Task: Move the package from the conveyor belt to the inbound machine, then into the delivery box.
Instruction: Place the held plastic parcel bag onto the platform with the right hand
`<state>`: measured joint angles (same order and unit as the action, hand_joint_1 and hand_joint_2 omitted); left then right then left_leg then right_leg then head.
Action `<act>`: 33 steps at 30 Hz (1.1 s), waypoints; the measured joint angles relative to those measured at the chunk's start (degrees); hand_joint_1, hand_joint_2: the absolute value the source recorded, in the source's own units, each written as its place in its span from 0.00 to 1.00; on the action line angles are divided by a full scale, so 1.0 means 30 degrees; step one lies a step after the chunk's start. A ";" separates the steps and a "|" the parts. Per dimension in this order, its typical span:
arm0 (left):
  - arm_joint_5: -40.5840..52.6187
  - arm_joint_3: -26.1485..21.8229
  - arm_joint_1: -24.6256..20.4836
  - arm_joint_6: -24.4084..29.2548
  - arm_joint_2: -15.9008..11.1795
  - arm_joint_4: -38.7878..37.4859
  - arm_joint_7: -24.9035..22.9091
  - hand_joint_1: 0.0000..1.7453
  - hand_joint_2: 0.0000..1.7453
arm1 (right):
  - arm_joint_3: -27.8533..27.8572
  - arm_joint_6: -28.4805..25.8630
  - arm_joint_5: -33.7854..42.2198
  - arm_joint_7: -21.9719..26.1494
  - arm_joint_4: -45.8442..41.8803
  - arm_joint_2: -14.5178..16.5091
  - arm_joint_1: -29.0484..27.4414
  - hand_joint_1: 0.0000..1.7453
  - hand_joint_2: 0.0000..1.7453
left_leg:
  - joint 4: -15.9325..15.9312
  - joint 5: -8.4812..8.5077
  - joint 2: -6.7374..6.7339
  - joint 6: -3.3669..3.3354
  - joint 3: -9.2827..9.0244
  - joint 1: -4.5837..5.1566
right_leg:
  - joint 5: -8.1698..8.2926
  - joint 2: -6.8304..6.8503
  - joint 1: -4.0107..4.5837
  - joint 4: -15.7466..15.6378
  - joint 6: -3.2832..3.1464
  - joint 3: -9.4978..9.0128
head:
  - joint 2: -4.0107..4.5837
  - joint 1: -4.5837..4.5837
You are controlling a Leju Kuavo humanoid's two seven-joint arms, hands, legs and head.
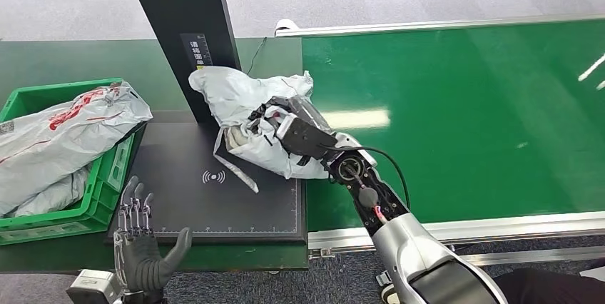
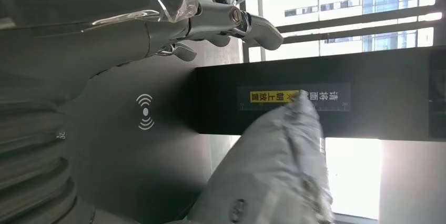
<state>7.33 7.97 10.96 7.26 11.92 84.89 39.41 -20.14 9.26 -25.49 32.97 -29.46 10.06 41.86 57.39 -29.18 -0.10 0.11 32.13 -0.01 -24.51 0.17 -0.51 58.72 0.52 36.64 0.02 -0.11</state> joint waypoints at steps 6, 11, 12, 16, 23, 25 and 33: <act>0.0162 -0.0080 0.0060 -0.0064 0.0004 0.0240 -0.0146 0.00 1.00 | -0.1300 0.0978 -0.0599 -0.1231 0.1052 0.0033 0.0477 1.00 1.00 | -0.0002 0.0002 0.0000 0.0003 -0.0006 -0.0003 | 0.0001 -0.0002 0.0006 0.0003 -0.0002 0.0000 | -0.0007 0.0002; 0.0211 -0.0179 0.0105 0.0318 0.0027 0.0657 -0.0005 0.00 1.00 | -0.2085 0.2191 -0.0867 -0.1386 0.1663 0.0202 0.0664 1.00 1.00 | -0.0002 0.0005 0.0000 0.0002 -0.0010 -0.0006 | 0.0002 -0.0002 0.0005 0.0005 -0.0003 -0.0003 | 0.0000 -0.0002; 0.0218 -0.0200 0.0094 0.0575 0.0036 0.0770 0.0053 0.00 1.00 | -0.2231 0.2438 -0.0890 -0.1328 0.1754 0.0257 0.0665 1.00 1.00 | -0.0001 0.0005 0.0000 0.0002 -0.0009 -0.0006 | 0.0002 -0.0002 0.0005 0.0005 -0.0003 -0.0002 | 0.0000 -0.0002; -0.0125 -0.0468 -0.0139 0.2665 0.0106 0.1293 0.0206 0.00 1.00 | -0.2715 0.3360 -0.0838 -0.0943 0.2025 0.0515 0.0669 1.00 1.00 | -0.0002 0.0004 -0.0001 0.0003 -0.0008 -0.0006 | 0.0002 -0.0003 0.0005 0.0005 -0.0003 0.0000 | -0.0002 -0.0005; -0.1907 -0.0913 -0.0953 0.6502 0.0058 0.2555 0.0232 0.00 1.00 | -0.3069 0.5613 0.0430 0.0228 0.2255 0.1004 0.0710 1.00 1.00 | -0.0002 0.0010 0.0000 0.0001 -0.0014 -0.0006 | 0.0002 -0.0001 0.0005 0.0005 -0.0004 -0.0009 | 0.0000 -0.0005; -0.2005 -0.0958 -0.1065 0.6615 0.0020 0.2708 0.0232 0.00 1.00 | -0.3076 0.5768 0.0618 0.0337 0.2287 0.1086 0.0720 1.00 1.00 | -0.0001 0.0011 0.0000 0.0001 -0.0019 -0.0006 | 0.0003 -0.0002 0.0004 0.0005 -0.0004 -0.0013 | 0.0000 -0.0004; -0.1803 -0.0767 -0.1096 0.7368 -0.0082 0.2887 0.0233 0.00 1.00 | -0.2815 0.4609 0.1490 -0.0356 0.2418 0.1124 0.0722 0.00 1.00 | 0.0001 0.0009 0.0000 0.0000 -0.0018 -0.0003 | 0.0003 -0.0002 0.0003 0.0002 -0.0004 -0.0012 | -0.0002 -0.0005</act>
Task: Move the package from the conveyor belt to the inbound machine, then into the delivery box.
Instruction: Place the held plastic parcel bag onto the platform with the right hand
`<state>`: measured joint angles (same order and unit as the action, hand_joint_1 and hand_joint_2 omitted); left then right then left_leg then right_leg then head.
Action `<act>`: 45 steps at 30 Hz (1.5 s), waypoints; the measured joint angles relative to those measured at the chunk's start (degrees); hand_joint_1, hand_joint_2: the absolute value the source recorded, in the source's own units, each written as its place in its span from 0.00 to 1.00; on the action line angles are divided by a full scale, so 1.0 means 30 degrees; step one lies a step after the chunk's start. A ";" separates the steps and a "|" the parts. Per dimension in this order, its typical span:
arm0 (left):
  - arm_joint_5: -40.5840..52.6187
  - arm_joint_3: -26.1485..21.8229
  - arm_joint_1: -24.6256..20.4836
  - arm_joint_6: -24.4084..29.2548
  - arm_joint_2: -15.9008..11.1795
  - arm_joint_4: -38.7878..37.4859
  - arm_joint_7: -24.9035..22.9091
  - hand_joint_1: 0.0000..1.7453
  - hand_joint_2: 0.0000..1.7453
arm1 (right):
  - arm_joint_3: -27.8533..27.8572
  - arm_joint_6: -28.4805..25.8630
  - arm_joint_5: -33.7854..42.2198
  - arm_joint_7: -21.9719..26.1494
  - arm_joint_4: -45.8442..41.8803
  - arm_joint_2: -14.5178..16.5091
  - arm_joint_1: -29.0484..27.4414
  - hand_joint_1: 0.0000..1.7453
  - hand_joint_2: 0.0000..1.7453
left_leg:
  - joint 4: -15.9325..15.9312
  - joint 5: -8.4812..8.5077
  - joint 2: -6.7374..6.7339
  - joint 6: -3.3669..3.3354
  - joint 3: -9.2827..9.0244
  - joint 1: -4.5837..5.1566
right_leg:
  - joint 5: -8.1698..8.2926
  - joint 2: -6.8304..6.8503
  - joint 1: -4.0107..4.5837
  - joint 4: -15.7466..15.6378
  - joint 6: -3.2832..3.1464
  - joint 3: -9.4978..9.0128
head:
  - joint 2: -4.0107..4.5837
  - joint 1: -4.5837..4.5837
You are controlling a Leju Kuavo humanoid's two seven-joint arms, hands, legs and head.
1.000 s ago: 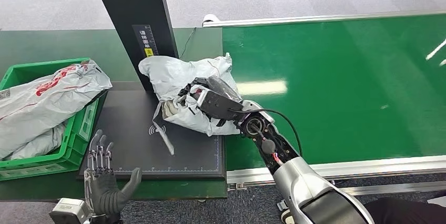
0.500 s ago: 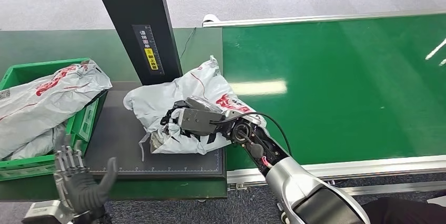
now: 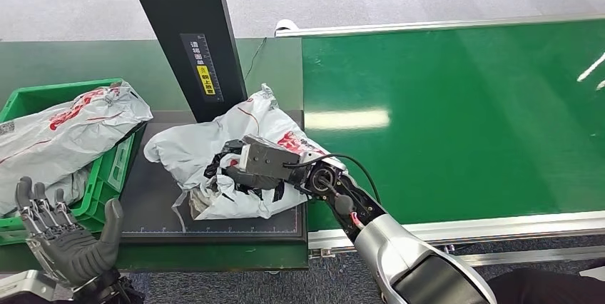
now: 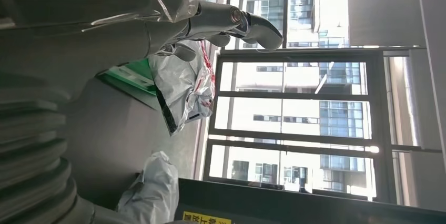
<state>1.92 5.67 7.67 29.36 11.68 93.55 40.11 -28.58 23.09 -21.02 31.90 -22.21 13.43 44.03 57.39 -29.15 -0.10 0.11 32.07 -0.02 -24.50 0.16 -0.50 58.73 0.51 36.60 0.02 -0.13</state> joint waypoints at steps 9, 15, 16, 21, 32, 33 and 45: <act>0.0431 0.0912 0.0174 0.0676 -0.0151 0.0000 0.0000 0.00 1.00 | 0.3069 -0.5125 0.3357 -0.0379 -0.0140 0.0033 -0.0003 0.00 1.00 | 0.0001 0.0000 -0.0003 0.0000 -0.0004 0.0000 | 0.0003 -0.0002 0.0000 -0.0001 -0.0002 0.0000 | 0.0002 0.0000; 0.0598 0.1157 0.0129 0.0818 -0.0191 -0.0011 -0.0002 0.00 1.00 | 0.3982 -0.5577 0.3379 -0.0447 -0.0359 -0.0013 -0.0001 0.00 1.00 | 0.0000 -0.0001 -0.0002 0.0001 -0.0005 0.0000 | 0.0006 -0.0003 0.0004 0.0000 -0.0007 0.0005 | 0.0000 0.0002; 0.0625 0.1157 0.0112 0.0823 -0.0191 -0.0018 -0.0002 0.00 1.00 | 0.4053 -0.5617 0.3402 -0.0448 -0.0377 -0.0016 -0.0001 0.00 1.00 | 0.0000 -0.0001 -0.0002 0.0001 -0.0005 0.0000 | 0.0006 -0.0003 0.0004 0.0000 -0.0007 0.0006 | 0.0000 0.0002; 0.0710 0.1162 0.0072 0.0829 -0.0228 -0.0095 -0.0002 0.00 1.00 | 0.4291 -0.5686 0.3643 -0.0374 -0.0423 -0.0071 -0.0007 0.00 1.00 | 0.0000 0.0000 -0.0003 0.0001 -0.0006 0.0000 | 0.0006 -0.0004 0.0004 -0.0001 -0.0007 0.0005 | 0.0000 0.0000; 0.0781 0.1180 0.0098 0.0829 -0.0271 -0.0117 -0.0002 0.00 1.00 | 0.4486 -0.5693 0.3727 -0.0315 -0.0496 -0.0171 -0.0052 0.00 1.00 | 0.0000 -0.0001 -0.0003 0.0001 -0.0004 0.0000 | 0.0006 -0.0003 0.0002 -0.0001 -0.0007 0.0007 | 0.0000 0.0000; 0.0790 0.1182 0.0100 0.0829 -0.0281 -0.0117 -0.0002 0.00 1.00 | 0.4490 -0.5693 0.3734 -0.0312 -0.0503 -0.0171 -0.0056 0.00 1.00 | 0.0000 -0.0001 -0.0002 0.0001 -0.0004 0.0000 | 0.0006 -0.0003 0.0002 -0.0001 -0.0007 0.0007 | -0.0002 0.0000; 0.1106 0.1273 0.0309 0.0800 -0.0328 -0.0257 -0.0002 0.00 1.00 | 0.4457 -0.4596 0.3838 -0.0987 -0.0506 -0.0016 0.0010 0.00 1.00 | -0.0001 -0.0001 -0.0005 0.0001 0.0005 -0.0001 | 0.0006 -0.0004 0.0002 0.0002 -0.0008 0.0006 | 0.0000 0.0000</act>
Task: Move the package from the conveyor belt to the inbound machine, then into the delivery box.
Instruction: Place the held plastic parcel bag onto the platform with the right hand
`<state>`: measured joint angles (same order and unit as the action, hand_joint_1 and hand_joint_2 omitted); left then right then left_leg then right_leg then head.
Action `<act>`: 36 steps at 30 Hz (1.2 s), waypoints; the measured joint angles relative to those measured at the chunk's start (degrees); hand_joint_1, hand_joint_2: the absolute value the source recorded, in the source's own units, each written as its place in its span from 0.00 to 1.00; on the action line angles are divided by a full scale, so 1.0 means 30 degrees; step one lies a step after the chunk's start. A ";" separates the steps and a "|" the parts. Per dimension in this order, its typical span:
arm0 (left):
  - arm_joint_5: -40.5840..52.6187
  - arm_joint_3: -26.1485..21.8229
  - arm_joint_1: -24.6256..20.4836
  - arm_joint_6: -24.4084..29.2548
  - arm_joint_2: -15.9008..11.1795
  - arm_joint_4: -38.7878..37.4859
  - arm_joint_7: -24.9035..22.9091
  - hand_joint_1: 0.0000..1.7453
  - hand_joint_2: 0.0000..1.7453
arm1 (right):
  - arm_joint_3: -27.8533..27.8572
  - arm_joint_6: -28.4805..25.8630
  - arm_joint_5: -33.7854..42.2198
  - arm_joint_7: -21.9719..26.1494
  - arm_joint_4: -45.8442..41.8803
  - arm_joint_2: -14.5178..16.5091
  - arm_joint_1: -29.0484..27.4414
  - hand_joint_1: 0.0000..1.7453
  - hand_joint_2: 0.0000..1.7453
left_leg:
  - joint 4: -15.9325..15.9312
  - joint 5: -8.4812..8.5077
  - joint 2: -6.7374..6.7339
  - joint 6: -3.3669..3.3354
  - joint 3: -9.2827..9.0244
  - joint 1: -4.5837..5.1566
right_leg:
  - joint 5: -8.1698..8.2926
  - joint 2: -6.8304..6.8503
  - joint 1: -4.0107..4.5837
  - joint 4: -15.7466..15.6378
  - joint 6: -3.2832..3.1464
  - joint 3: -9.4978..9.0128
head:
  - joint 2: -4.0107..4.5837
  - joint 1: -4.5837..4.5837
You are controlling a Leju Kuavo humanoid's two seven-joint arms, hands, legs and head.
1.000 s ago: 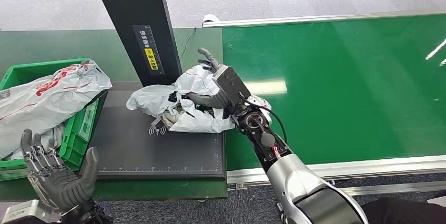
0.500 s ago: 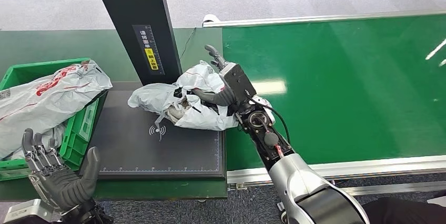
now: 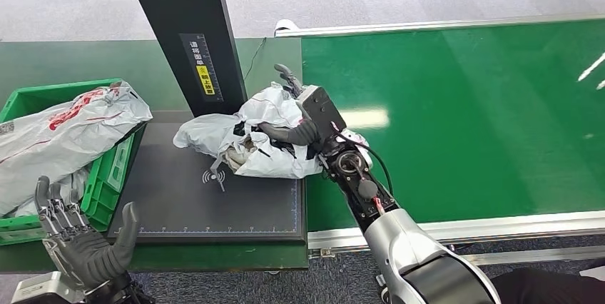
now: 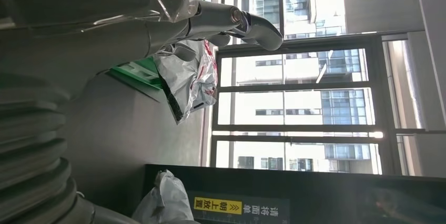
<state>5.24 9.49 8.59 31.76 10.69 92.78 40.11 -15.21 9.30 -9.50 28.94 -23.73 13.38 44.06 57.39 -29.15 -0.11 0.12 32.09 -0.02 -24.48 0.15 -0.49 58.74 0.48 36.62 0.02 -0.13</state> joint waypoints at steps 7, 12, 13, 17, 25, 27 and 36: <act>0.0615 0.0022 -0.0109 -0.0046 0.0231 -0.0271 0.0000 0.00 1.00 | -0.2119 0.1674 0.1688 -0.5074 0.0204 0.1543 0.1022 0.00 1.00 | -0.0003 0.0002 -0.0037 0.0004 -0.0006 -0.0006 | 0.0002 -0.0020 0.0019 0.0005 -0.0005 0.0006 | 0.0000 0.0002; 0.0645 0.0018 -0.0131 -0.0120 0.0322 -0.0384 0.0000 0.00 1.00 | -0.7437 0.1281 0.6984 -0.6441 -0.0038 0.2135 0.1281 0.00 1.00 | -0.0004 0.0002 -0.0036 0.0005 -0.0009 -0.0010 | 0.0000 -0.0021 0.0022 0.0005 -0.0006 0.0009 | 0.0000 0.0002; 0.0645 0.0020 -0.0134 -0.0137 0.0333 -0.0414 0.0000 0.00 1.00 | -0.8287 0.1207 0.7497 -0.6494 -0.0058 0.2201 0.1327 0.00 1.00 | -0.0004 0.0003 -0.0029 0.0004 -0.0007 -0.0010 | -0.0001 -0.0015 0.0021 0.0004 -0.0006 0.0007 | 0.0000 -0.0002; 0.0650 0.0020 -0.0137 -0.0137 0.0353 -0.0495 0.0000 0.00 1.00 | -1.0833 0.0788 0.8539 -0.6824 -0.0062 0.2299 0.1590 0.00 1.00 | -0.0002 0.0003 -0.0020 0.0002 -0.0009 -0.0007 | 0.0000 -0.0009 0.0012 -0.0001 -0.0006 -0.0002 | 0.0000 0.0000; 0.0777 0.0015 -0.0067 -0.0027 0.0457 -0.0505 0.0000 0.00 1.00 | -1.2588 -0.0432 1.0483 -0.4442 0.0013 0.2310 0.2328 0.00 1.00 | 0.0001 0.0003 -0.0018 0.0002 -0.0015 -0.0004 | 0.0002 -0.0009 0.0015 -0.0002 -0.0006 -0.0004 | 0.0000 0.0000; 0.0917 0.0020 -0.0021 -0.0016 0.0463 -0.0501 0.0000 0.00 1.00 | -1.2491 -0.0898 1.0754 -0.3287 0.0084 0.2289 0.2499 0.00 1.00 | 0.0001 0.0003 -0.0019 0.0002 -0.0017 -0.0005 | 0.0002 -0.0009 0.0018 -0.0002 -0.0006 -0.0004 | 0.0000 0.0000; 0.6686 0.1305 0.0127 -0.0162 0.0306 -0.0963 -0.2164 0.00 1.00 | -0.7597 -0.4145 0.7577 0.2069 -0.2277 0.1765 0.1093 0.00 1.00 | 0.0003 0.0001 -0.0002 0.0000 -0.0021 -0.0003 | 0.0001 -0.0004 0.0010 -0.0009 -0.0005 -0.0012 | 0.0000 -0.0002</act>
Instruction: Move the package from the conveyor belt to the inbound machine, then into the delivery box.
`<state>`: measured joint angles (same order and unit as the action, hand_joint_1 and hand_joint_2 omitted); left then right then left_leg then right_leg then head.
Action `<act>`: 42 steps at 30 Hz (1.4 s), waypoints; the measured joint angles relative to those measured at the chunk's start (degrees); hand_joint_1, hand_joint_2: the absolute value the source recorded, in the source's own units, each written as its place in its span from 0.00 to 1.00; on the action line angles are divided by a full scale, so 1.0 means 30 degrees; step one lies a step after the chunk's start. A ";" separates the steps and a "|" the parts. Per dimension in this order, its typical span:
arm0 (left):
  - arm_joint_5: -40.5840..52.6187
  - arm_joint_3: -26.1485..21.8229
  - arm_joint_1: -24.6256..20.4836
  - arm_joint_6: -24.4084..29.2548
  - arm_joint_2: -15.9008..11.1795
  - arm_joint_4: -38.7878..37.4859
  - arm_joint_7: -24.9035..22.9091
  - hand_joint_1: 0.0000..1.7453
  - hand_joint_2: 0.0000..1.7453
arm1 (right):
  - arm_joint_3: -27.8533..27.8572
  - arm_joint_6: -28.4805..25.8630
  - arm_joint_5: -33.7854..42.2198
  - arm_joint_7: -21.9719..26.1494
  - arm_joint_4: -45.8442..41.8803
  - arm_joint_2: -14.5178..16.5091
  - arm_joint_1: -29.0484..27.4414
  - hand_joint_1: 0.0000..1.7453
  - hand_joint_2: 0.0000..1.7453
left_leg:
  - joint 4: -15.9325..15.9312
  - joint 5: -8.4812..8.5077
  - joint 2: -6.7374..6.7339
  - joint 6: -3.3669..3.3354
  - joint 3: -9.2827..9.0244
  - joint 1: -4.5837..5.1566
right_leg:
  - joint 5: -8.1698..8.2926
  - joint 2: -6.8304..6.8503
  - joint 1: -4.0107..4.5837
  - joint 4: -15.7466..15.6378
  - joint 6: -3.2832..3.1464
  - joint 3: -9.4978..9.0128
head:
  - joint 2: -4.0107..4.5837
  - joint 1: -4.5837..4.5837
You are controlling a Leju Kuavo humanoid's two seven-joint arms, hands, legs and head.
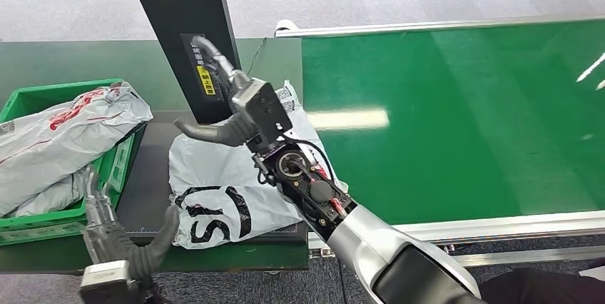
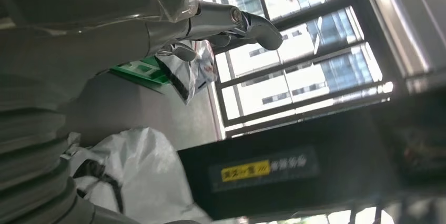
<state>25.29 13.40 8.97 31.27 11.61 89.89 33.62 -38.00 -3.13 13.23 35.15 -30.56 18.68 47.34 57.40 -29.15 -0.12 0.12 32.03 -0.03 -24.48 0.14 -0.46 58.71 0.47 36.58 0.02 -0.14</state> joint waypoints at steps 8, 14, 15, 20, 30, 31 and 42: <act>0.5132 0.2375 0.0004 -0.0483 -0.0350 -0.0946 -0.3253 0.00 1.00 | 0.5282 0.0180 -0.1693 0.0916 -0.6195 -0.0409 -0.5112 0.00 1.00 | -0.0003 -0.0026 0.0012 0.0000 0.0014 0.0005 | -0.0005 0.0003 0.0002 -0.0016 0.0003 0.0019 | 0.0002 0.0002; 0.5813 0.2418 -0.1067 -0.1287 -0.0397 -0.2458 -0.3873 0.00 1.00 | 0.7476 0.1149 -0.0869 0.1282 -1.0333 -0.0450 -0.8767 0.00 1.00 | -0.0008 -0.0025 0.0007 0.0001 0.0013 0.0004 | -0.0005 0.0002 0.0005 -0.0014 0.0001 0.0014 | 0.0000 0.0003; 0.5804 0.2245 -0.1374 -0.1390 -0.0408 -0.2921 -0.3853 0.00 1.00 | 0.7688 0.1273 -0.0798 0.1286 -1.0909 -0.0451 -0.9250 0.00 1.00 | -0.0008 -0.0023 0.0007 0.0002 0.0011 0.0004 | -0.0005 0.0002 0.0005 -0.0013 0.0000 0.0012 | 0.0002 0.0003; 0.5589 0.0824 -0.3299 -0.1720 -0.0586 -0.6048 -0.3552 0.00 1.00 | 0.8160 0.1623 -0.0605 0.1442 -1.2935 -0.0443 -1.0876 0.00 1.00 | -0.0008 -0.0010 0.0006 0.0009 0.0001 0.0003 | 0.0001 0.0000 0.0006 -0.0004 -0.0007 0.0007 | 0.0000 0.0002; 0.5820 -0.2586 -0.8173 -0.1804 -0.1197 -1.4384 -0.3642 0.00 1.00 | 0.8492 0.1672 0.0191 0.1632 -1.4821 -0.0401 -1.2146 0.00 1.00 | -0.0007 0.0005 0.0005 0.0012 -0.0008 0.0001 | 0.0013 -0.0001 0.0006 0.0005 -0.0023 -0.0007 | 0.0002 0.0002; 0.5915 -0.2752 -0.8575 -0.1864 -0.1239 -1.5036 -0.3707 0.00 1.00 | 0.8534 0.1658 0.0238 0.1632 -1.5025 -0.0387 -1.2283 0.00 1.00 | -0.0008 0.0004 0.0007 0.0012 -0.0010 0.0001 | 0.0012 0.0000 0.0005 0.0005 -0.0023 -0.0012 | 0.0002 0.0002; 0.6381 -0.3404 -1.0614 -0.2033 -0.1391 -1.8339 -0.3803 0.16 1.00 | 0.8699 0.1612 0.0513 0.1632 -1.5990 -0.0376 -1.3060 0.00 1.00 | -0.0017 -0.0001 0.0012 0.0018 -0.0130 0.0003 | 0.0011 0.0002 0.0001 -0.0009 -0.0026 -0.0168 | 0.0000 0.0002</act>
<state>44.44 3.19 -22.87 25.17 7.44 34.87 22.21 -11.91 1.70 14.77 40.04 -78.53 17.55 8.16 57.35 -29.15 -0.08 0.17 31.64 -0.02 -24.45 0.14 -0.46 58.68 0.39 36.08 0.02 -0.13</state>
